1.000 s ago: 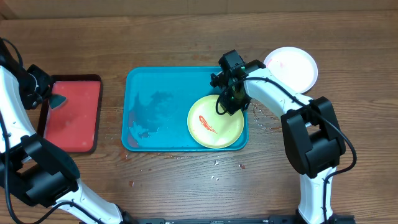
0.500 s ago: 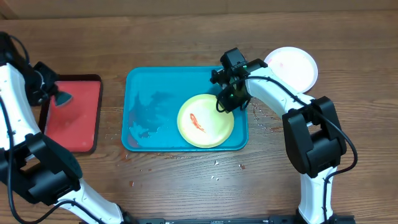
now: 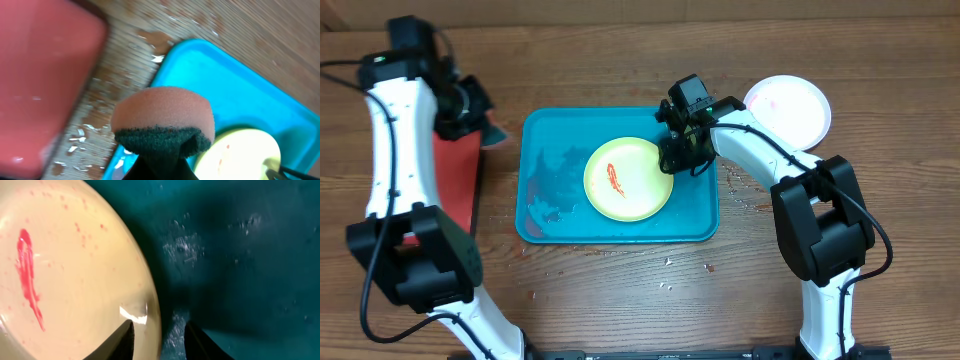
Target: Clean dirty plates on tray and stack at the side
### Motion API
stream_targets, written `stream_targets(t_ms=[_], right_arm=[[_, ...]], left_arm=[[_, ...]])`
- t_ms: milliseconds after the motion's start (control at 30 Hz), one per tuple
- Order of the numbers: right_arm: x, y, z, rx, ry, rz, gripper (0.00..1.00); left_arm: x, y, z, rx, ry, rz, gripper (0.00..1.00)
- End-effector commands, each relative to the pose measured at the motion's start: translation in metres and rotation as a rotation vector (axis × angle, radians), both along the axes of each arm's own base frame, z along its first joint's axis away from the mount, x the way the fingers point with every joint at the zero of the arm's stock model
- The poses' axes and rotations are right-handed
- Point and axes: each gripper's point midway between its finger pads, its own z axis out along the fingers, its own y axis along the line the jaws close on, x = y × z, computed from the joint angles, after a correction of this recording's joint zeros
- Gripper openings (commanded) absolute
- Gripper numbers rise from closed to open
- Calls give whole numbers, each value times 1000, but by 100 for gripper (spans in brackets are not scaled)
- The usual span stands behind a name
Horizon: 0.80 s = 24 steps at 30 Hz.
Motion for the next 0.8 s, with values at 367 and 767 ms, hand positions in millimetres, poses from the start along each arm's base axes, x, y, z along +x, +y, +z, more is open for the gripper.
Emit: stream_targets(t_ms=[367, 767], right_arm=[[0, -2, -8, -9, 67, -197, 4], [2, 2, -7, 21, 131, -429, 4]], left_arm=[[-10, -126, -20, -22, 46, -270, 4], [-11, -195, -88, -78, 1, -242, 4]])
